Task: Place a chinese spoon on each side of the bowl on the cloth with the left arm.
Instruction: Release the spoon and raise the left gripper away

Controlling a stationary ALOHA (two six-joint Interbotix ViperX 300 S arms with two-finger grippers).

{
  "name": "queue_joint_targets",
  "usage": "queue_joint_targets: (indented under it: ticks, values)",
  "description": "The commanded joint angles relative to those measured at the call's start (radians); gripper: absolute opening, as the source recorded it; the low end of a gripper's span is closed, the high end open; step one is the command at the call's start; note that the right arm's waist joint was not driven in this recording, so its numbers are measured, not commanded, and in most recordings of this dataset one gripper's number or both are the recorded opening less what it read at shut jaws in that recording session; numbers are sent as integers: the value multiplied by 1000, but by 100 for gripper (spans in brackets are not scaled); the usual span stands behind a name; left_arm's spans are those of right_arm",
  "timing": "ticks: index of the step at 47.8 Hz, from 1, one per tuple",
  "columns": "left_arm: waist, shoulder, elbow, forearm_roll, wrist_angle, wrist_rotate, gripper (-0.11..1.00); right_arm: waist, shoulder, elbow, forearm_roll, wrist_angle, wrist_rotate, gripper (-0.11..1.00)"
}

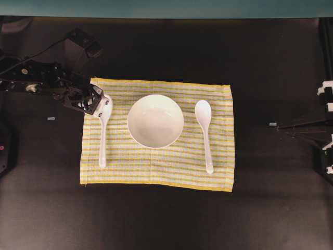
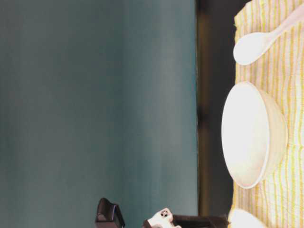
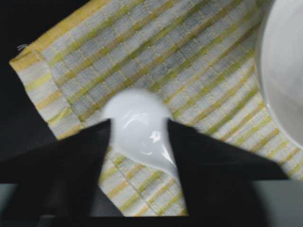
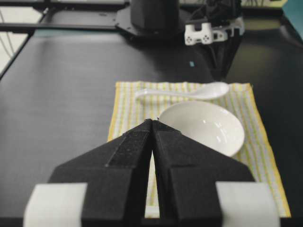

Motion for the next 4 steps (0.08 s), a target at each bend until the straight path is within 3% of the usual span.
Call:
queue_joint_targets:
  ticks: [1,4]
  values:
    - [-2,-2,-6,5,-6,-2,55,0,8,-6,2,-5,3,1]
    - [-2,-3,-5,3,-6,0,71,0,8,-6,2,-5,3,1]
